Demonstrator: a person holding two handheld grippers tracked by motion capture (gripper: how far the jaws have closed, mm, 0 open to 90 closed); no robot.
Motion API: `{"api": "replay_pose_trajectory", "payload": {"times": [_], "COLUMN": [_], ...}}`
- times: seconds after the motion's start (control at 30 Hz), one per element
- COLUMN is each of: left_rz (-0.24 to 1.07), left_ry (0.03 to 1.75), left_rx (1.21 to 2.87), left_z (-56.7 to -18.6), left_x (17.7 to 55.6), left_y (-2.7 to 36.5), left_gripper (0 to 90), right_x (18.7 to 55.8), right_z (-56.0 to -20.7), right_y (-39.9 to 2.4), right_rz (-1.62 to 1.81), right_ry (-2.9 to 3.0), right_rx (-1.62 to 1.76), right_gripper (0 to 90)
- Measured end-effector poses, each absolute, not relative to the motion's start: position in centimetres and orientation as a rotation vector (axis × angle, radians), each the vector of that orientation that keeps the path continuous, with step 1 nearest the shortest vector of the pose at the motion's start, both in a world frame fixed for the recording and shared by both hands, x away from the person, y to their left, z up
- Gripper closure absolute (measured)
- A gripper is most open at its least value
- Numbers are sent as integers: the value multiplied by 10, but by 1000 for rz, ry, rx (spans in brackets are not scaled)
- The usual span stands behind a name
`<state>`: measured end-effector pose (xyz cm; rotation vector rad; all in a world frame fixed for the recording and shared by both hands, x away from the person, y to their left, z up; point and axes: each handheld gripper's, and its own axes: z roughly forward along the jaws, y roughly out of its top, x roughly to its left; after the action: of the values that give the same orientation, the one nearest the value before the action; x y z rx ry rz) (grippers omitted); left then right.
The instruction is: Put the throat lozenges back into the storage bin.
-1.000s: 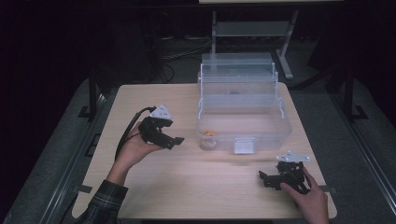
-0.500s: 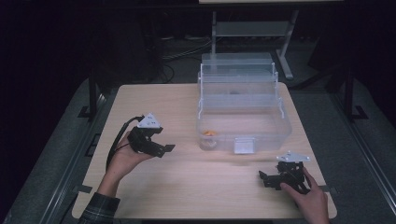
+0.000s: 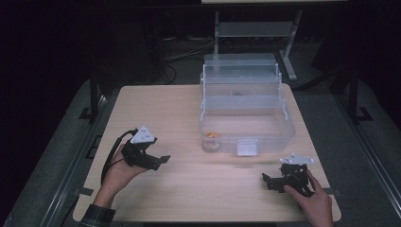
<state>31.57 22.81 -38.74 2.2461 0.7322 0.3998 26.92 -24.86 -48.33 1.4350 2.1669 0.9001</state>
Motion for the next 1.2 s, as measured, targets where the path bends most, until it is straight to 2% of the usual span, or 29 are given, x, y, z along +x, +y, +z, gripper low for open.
{"api": "replay_pose_trajectory", "payload": {"times": [0.37,0.9,1.2], "left_rz": [450,439,389], "left_ry": [769,872,927], "left_rx": [2212,2279,2331], "left_z": [-405,-440,-460], "left_x": [294,274,267], "left_y": [243,266,279], "left_gripper": [155,119,115], "right_x": [269,268,267], "right_z": [-483,-483,-483], "right_y": [-248,-248,-248], "right_rz": [901,904,903], "right_ry": [2167,2168,2169], "right_rx": [1434,1433,1434], "right_gripper": [0,0,0]}}
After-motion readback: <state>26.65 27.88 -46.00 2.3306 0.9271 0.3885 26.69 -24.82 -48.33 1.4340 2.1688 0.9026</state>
